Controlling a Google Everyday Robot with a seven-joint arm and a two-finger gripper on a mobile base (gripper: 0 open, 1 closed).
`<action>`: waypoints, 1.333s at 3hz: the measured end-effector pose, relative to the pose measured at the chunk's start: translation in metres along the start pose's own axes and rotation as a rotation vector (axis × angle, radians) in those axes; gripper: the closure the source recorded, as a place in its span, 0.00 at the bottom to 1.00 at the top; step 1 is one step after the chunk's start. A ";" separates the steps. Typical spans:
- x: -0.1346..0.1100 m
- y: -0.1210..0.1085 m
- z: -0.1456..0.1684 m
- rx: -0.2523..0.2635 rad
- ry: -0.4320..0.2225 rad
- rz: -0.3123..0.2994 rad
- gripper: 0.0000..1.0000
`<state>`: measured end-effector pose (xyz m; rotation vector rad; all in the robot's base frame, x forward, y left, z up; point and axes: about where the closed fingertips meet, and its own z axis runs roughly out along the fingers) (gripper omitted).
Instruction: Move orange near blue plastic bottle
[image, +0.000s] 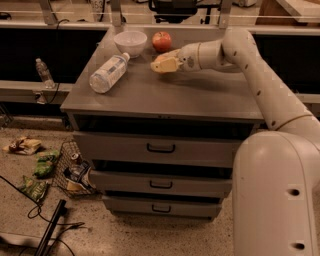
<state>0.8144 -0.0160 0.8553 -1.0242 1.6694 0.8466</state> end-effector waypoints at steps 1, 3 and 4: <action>-0.010 0.015 0.034 -0.084 -0.016 -0.006 1.00; -0.017 0.034 0.068 -0.180 -0.022 -0.011 1.00; -0.020 0.039 0.077 -0.209 -0.023 -0.014 1.00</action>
Offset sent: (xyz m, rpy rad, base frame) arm 0.0047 0.0842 0.0027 0.0592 0.0292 0.2038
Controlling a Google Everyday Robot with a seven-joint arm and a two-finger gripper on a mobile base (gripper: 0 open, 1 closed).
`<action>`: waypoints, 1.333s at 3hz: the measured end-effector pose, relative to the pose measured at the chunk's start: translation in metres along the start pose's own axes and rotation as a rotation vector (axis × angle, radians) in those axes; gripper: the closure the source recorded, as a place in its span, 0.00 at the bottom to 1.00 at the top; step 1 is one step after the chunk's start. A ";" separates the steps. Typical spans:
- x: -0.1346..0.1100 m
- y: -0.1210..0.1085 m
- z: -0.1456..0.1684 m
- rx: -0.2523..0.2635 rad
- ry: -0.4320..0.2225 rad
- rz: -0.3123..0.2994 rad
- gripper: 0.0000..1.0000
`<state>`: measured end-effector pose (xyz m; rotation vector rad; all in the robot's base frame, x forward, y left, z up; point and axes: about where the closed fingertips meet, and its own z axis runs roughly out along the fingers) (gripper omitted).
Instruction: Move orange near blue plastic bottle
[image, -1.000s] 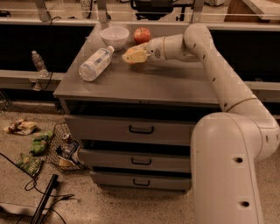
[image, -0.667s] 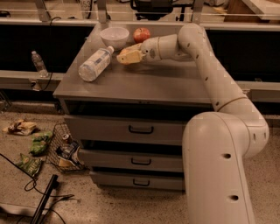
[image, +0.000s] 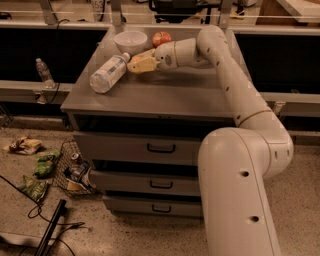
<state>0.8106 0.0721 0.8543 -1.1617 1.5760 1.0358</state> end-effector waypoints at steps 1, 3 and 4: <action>-0.001 0.003 0.008 -0.028 -0.002 0.002 1.00; 0.009 0.002 0.016 -0.047 0.017 0.026 0.59; 0.010 0.001 0.016 -0.043 0.019 0.027 0.28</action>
Offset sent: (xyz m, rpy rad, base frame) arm 0.0049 0.0074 -0.0121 -0.0028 0.0496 0.0348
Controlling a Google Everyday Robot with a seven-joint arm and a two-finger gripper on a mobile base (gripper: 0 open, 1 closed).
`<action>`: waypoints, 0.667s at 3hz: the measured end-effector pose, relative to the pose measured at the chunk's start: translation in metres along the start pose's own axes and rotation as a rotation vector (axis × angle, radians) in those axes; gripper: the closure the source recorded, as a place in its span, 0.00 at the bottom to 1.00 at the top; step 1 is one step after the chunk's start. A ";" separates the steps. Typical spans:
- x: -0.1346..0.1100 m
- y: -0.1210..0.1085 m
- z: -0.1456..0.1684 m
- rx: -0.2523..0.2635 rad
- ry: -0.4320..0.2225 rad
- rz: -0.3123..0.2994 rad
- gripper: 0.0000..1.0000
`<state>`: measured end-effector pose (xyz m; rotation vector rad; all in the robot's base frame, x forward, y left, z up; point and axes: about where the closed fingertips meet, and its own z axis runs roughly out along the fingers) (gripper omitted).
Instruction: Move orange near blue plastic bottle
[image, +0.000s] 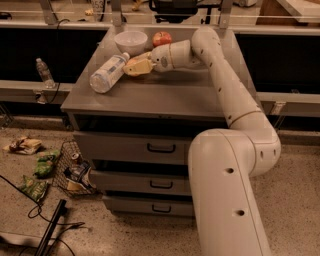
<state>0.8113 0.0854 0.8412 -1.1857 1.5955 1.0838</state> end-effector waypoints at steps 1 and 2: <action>-0.002 -0.003 -0.004 0.014 -0.002 -0.002 0.00; -0.007 -0.008 -0.012 0.041 -0.008 -0.007 0.00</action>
Offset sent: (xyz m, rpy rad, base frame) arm 0.0111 -0.0227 0.0151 0.0005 -0.0257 -0.0664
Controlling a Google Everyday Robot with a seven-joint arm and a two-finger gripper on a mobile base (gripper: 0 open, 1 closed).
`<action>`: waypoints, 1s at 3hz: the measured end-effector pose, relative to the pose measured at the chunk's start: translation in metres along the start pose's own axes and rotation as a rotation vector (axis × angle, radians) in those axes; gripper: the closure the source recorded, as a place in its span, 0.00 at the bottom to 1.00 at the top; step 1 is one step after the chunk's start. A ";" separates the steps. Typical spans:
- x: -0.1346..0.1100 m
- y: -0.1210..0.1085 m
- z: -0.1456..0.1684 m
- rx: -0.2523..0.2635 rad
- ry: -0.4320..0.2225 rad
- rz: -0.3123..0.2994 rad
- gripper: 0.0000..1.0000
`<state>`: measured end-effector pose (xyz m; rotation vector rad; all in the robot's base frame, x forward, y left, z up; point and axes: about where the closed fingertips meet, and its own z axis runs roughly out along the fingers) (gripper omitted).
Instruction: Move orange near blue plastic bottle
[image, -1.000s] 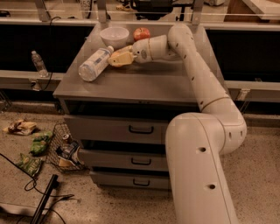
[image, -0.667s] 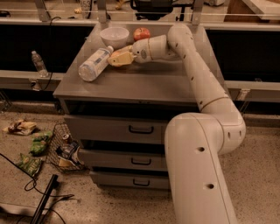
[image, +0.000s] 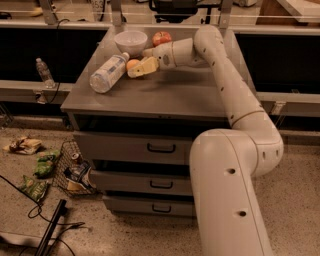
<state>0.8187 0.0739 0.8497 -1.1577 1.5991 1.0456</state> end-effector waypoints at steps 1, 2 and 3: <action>-0.017 -0.020 -0.039 0.110 -0.024 -0.029 0.00; -0.031 -0.043 -0.102 0.269 -0.051 -0.047 0.00; -0.032 -0.046 -0.104 0.287 -0.060 -0.047 0.00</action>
Offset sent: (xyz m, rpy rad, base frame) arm 0.0213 -0.1935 0.0846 -0.0104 -0.2049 -0.4911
